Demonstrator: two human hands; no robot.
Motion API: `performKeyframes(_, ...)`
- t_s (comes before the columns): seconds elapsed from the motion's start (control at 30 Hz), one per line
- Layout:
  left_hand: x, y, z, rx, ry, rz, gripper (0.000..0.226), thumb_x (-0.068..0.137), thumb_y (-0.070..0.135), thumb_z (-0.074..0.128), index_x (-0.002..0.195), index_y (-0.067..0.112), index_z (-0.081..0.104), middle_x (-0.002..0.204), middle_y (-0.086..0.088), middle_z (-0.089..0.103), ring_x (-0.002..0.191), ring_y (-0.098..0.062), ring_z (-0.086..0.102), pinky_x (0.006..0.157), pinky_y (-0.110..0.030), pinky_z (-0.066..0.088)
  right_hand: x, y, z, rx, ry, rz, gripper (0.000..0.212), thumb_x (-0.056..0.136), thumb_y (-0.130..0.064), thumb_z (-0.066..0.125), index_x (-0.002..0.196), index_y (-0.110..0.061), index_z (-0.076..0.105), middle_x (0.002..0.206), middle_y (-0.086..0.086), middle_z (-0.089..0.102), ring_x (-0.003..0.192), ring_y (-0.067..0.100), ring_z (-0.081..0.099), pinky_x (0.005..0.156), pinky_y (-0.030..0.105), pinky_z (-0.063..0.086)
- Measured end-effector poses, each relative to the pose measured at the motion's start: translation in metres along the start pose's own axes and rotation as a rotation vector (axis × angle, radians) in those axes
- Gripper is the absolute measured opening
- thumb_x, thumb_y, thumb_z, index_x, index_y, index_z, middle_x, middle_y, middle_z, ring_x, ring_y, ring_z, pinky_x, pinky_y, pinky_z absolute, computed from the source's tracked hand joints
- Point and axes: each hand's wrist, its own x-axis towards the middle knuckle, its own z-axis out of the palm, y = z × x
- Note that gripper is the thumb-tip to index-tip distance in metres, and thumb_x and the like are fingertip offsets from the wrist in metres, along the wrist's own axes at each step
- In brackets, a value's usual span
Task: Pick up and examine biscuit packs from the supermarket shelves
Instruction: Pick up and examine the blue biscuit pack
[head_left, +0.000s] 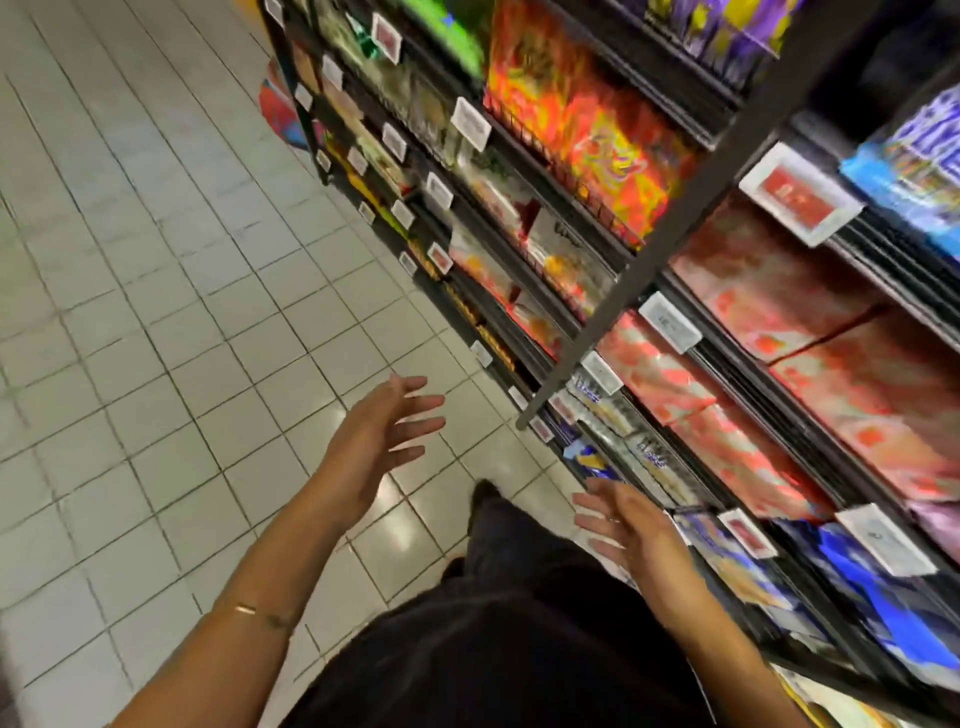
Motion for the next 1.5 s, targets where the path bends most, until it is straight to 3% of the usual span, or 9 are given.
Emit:
performKeyframes(0.37,0.164,0.109,-0.042,0.077,0.005,-0.159,0.048,0.106,0.056,0.037,0.127,0.027,0.069,0.119,0.006,0.078,0.107,-0.019,0.076,0.100,-0.047,0.054,0.172,-0.174,0.113,0.131,0.013,-0.108,0.032,0.107,-0.031,0.044,0.123,-0.017,0.067,0.120,0.007,0.076,0.113,0.029,0.070,0.097,0.043,0.051)
performKeyframes(0.6,0.260,0.296,-0.066,0.082,-0.111,0.218,0.052,0.098,0.054,0.043,0.132,0.021,0.064,0.126,0.000,0.075,0.117,-0.028,0.071,0.101,-0.050,0.050,0.225,-0.351,0.196,0.151,-0.018,-0.451,0.051,0.087,-0.052,0.061,0.124,-0.018,0.068,0.122,0.005,0.076,0.113,0.029,0.071,0.094,0.037,0.056)
performKeyframes(0.9,0.415,0.525,-0.058,0.238,-0.060,0.900,0.029,0.108,0.023,0.052,0.136,0.015,0.052,0.133,-0.003,0.060,0.119,-0.005,0.060,0.100,-0.019,0.046,0.244,-0.533,0.296,0.204,0.147,-0.926,0.049,0.088,-0.051,0.059,0.132,-0.028,0.062,0.143,-0.008,0.062,0.139,0.013,0.054,0.110,0.039,0.044)
performKeyframes(1.0,0.451,0.566,-0.056,0.346,-0.103,0.916,0.060,0.105,0.026,0.060,0.155,0.007,0.031,0.151,-0.009,0.044,0.141,-0.013,0.044,0.114,-0.022,0.037,0.252,-0.568,0.331,0.196,0.286,-0.989,0.062,0.082,-0.056,0.062,0.140,-0.035,0.052,0.151,-0.015,0.052,0.145,0.001,0.042,0.117,0.028,0.036)
performKeyframes(1.1,0.477,0.590,-0.052,0.446,-0.187,0.826,0.073,0.104,0.027,0.063,0.159,0.002,0.023,0.135,-0.001,0.054,0.124,0.002,0.055,0.092,-0.008,0.040,0.267,-0.588,0.355,0.181,0.421,-0.972,0.068,0.082,-0.055,0.064,0.143,-0.033,0.043,0.155,-0.007,0.046,0.146,0.003,0.039,0.119,0.025,0.035)
performKeyframes(1.17,0.489,0.599,-0.056,0.557,-0.225,0.774,0.062,0.102,0.030,0.066,0.151,0.005,0.040,0.121,-0.001,0.060,0.112,-0.011,0.061,0.083,-0.012,0.045,0.275,-0.597,0.361,0.140,0.570,-0.939,0.065,0.089,-0.045,0.064,0.147,-0.024,0.042,0.153,-0.002,0.048,0.142,0.010,0.045,0.120,0.032,0.036)
performKeyframes(1.27,0.501,0.603,-0.060,0.733,-0.248,0.839,0.032,0.097,0.033,0.070,0.122,0.016,0.060,0.113,0.003,0.070,0.109,-0.021,0.068,0.103,-0.041,0.052,0.281,-0.606,0.361,0.058,0.753,-0.823,0.059,0.101,-0.032,0.064,0.151,-0.017,0.038,0.149,-0.001,0.052,0.133,0.008,0.051,0.117,0.036,0.039)
performKeyframes(1.4,0.494,0.612,-0.060,0.766,-0.162,0.970,0.055,0.083,0.061,0.064,0.114,0.015,0.065,0.112,-0.002,0.073,0.106,-0.030,0.068,0.098,-0.053,0.052,0.287,-0.613,0.362,0.008,0.794,-0.795,0.021,0.103,-0.019,0.062,0.122,-0.020,0.056,0.100,-0.032,0.064,0.079,-0.014,0.063,0.079,0.012,0.048)
performKeyframes(1.5,0.491,0.623,-0.058,0.605,-0.204,0.974,0.063,0.078,0.064,0.066,0.114,0.012,0.067,0.113,-0.003,0.072,0.104,-0.027,0.068,0.093,-0.052,0.055,0.285,-0.620,0.364,0.034,0.850,-0.807,0.022,0.103,-0.017,0.061,0.124,-0.021,0.059,0.115,-0.016,0.068,0.089,-0.010,0.065,0.083,0.020,0.050)
